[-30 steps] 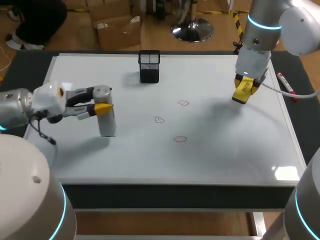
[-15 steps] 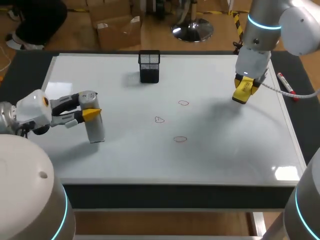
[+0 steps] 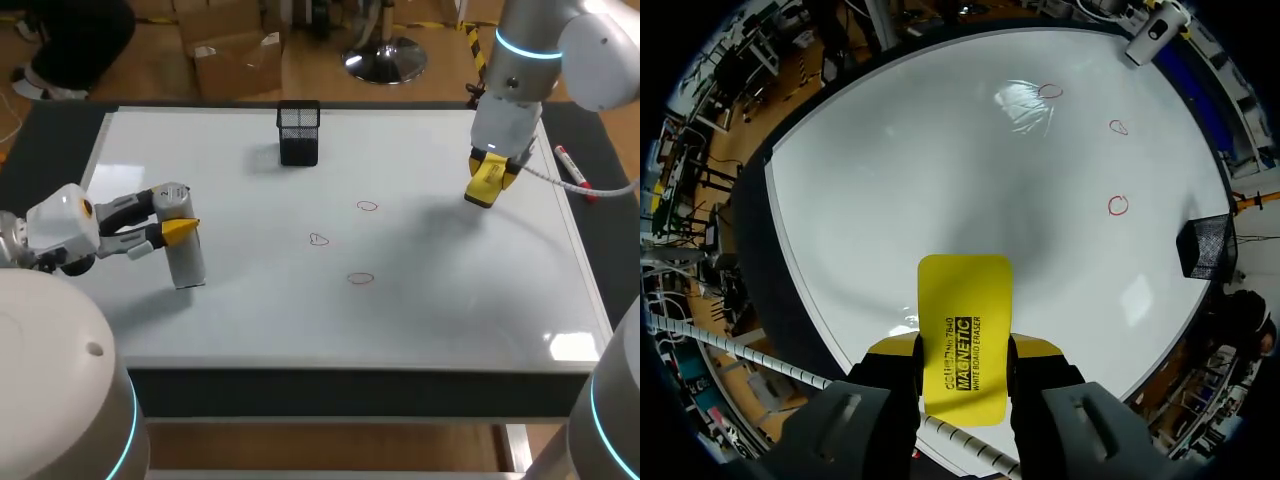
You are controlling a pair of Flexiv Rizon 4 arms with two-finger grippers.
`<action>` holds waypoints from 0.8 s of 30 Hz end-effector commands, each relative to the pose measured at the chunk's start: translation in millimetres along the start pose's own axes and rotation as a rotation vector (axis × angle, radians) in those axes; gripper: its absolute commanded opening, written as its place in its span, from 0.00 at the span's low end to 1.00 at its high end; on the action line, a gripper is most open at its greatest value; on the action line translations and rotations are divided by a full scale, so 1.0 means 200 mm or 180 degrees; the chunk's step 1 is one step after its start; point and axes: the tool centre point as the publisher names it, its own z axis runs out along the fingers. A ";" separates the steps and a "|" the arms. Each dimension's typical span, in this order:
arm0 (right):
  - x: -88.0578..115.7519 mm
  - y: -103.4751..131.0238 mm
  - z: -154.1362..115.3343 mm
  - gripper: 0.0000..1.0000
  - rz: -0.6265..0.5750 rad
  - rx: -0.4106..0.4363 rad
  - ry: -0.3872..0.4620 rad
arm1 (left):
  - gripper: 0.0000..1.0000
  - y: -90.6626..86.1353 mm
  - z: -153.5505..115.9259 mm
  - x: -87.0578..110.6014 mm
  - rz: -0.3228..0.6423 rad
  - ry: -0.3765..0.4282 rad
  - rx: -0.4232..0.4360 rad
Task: Pick up the inspection probe, press it on each red-marked spot on the whiteboard one by one, put down the probe, pick up the eraser, and wipe off all the red marks.
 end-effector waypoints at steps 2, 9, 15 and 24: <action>-0.10 0.08 -0.01 0.00 -0.0205 -0.0010 0.0027 | 0.00 -0.01 0.00 0.01 0.0001 -0.0011 -0.0010; -0.36 0.33 -0.02 0.00 -0.0499 -0.0007 0.0025 | 0.00 -0.01 0.00 0.01 0.0001 -0.0011 -0.0010; -0.56 0.50 0.00 0.00 -0.0822 -0.0039 0.0057 | 0.00 -0.01 0.00 0.01 0.0001 -0.0011 -0.0010; -0.83 0.74 0.03 0.00 -0.1232 -0.0061 0.0385 | 0.00 -0.01 0.00 0.01 0.0001 -0.0011 -0.0010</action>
